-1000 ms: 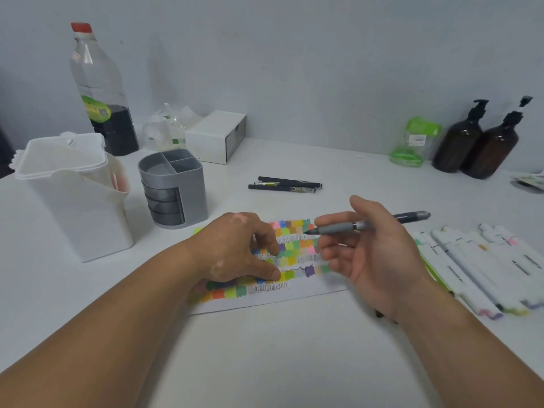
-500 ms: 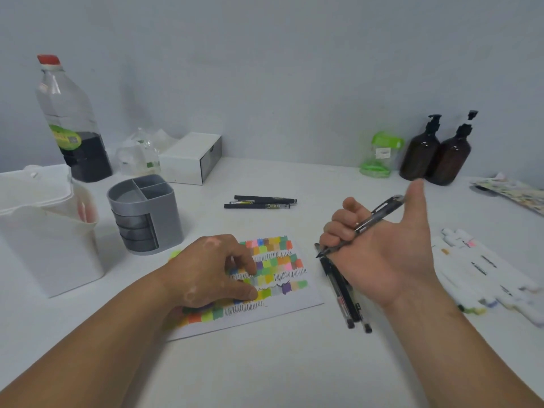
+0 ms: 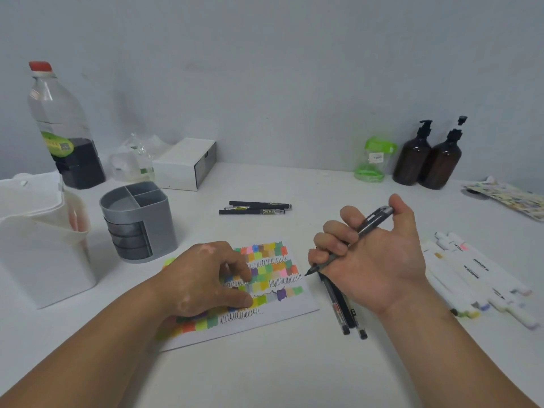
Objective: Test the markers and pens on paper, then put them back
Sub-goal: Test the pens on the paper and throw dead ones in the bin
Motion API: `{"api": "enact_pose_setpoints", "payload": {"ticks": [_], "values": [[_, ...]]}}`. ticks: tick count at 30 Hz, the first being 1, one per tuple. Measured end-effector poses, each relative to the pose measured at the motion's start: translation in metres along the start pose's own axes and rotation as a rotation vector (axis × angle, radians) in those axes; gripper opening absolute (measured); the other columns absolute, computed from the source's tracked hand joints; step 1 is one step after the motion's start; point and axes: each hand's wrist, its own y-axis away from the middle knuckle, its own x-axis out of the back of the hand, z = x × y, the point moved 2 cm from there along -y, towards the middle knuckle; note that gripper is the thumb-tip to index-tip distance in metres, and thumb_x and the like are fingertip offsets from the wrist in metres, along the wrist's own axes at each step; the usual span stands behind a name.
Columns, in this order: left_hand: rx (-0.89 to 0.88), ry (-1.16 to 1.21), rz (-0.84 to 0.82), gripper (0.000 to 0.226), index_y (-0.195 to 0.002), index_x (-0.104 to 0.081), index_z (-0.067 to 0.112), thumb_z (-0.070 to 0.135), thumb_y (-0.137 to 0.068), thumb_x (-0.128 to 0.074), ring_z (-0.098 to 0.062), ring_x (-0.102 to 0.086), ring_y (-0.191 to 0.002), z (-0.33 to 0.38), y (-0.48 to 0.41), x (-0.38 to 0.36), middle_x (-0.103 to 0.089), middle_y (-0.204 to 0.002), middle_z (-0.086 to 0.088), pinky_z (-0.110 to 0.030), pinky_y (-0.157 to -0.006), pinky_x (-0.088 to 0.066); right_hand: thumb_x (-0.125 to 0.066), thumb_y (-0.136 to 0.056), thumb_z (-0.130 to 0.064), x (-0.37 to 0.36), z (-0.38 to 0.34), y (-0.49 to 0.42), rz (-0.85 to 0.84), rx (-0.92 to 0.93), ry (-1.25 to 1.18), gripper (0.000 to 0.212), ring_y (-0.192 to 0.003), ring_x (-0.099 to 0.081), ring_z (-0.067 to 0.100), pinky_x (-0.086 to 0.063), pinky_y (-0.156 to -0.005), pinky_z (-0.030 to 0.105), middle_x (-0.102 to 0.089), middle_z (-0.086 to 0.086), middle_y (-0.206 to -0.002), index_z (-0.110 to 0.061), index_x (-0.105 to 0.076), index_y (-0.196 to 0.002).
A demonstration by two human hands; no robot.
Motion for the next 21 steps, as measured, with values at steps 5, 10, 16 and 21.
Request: {"api": "enact_pose_setpoints", "payload": {"ticks": [5, 10, 16, 21], "values": [[0.008, -0.007, -0.010, 0.034, -0.095, -0.072, 0.043, 0.062, -0.069, -0.082, -0.002, -0.056, -0.095, 0.001, 0.000, 0.000, -0.056, -0.102, 0.026, -0.021, -0.081, -0.050, -0.048, -0.098, -0.055, -0.002, 0.000, 0.001, 0.161, -0.032, 0.342, 0.044, -0.055, -0.036, 0.018, -0.034, -0.051, 0.033, -0.043, 0.002, -0.071, -0.015, -0.060, -0.083], [0.010, 0.002, -0.007, 0.034, -0.096, -0.072, 0.042, 0.061, -0.069, -0.082, -0.005, -0.057, -0.095, 0.002, 0.002, 0.002, -0.057, -0.102, 0.025, -0.020, -0.080, -0.050, -0.064, -0.096, -0.016, -0.002, 0.001, 0.001, 0.427, 0.067, 1.001, 0.020, -0.056, -0.057, 0.017, -0.059, -0.060, 0.034, -0.056, 0.000, -0.059, -0.007, -0.077, -0.084], [0.009, -0.004, -0.002, 0.036, -0.099, -0.073, 0.040, 0.059, -0.070, -0.082, -0.004, -0.056, -0.092, 0.002, 0.003, 0.004, -0.057, -0.101, 0.024, -0.019, -0.077, -0.049, -0.076, -0.086, -0.035, -0.013, 0.005, -0.007, 0.388, -0.008, 1.987, 0.020, -0.073, -0.065, 0.011, -0.044, -0.055, 0.023, -0.071, -0.005, -0.084, -0.021, -0.071, -0.100], [0.006, -0.003, 0.013, 0.036, -0.098, -0.074, 0.039, 0.059, -0.069, -0.084, -0.003, -0.055, -0.092, 0.001, 0.004, 0.005, -0.058, -0.101, 0.021, -0.023, -0.079, -0.051, -0.083, -0.080, -0.035, -0.015, 0.018, -0.023, 0.352, -0.183, 2.323, 0.031, -0.067, -0.062, 0.019, -0.051, -0.056, 0.029, -0.069, 0.007, -0.086, -0.010, -0.070, -0.091]]}}
